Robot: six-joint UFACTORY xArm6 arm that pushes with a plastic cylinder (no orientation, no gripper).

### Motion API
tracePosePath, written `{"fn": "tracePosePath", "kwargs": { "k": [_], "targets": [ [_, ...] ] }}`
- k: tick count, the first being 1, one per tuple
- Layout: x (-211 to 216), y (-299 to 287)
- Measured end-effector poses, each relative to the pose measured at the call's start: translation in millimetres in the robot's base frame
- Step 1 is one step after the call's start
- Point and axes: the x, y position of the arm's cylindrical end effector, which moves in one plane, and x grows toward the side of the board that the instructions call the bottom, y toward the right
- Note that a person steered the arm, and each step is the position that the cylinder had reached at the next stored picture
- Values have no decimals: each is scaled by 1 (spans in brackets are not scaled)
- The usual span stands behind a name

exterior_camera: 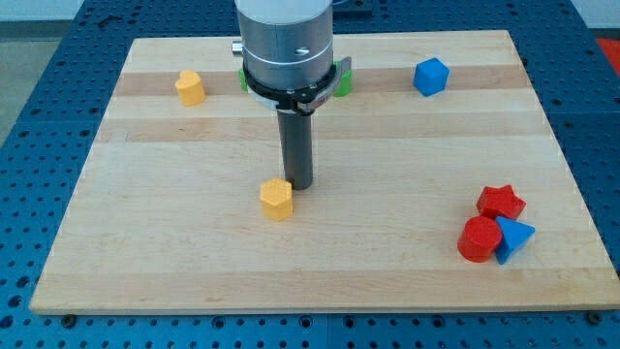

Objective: Slide the yellow hexagon a bit right

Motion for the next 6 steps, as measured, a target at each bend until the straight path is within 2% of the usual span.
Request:
{"fn": "tracePosePath", "kwargs": {
  "k": [1,2,3,4,6],
  "targets": [
    [-14,-55],
    [-10,-106],
    [29,-118],
    [38,-91],
    [11,30]
  ]
}}
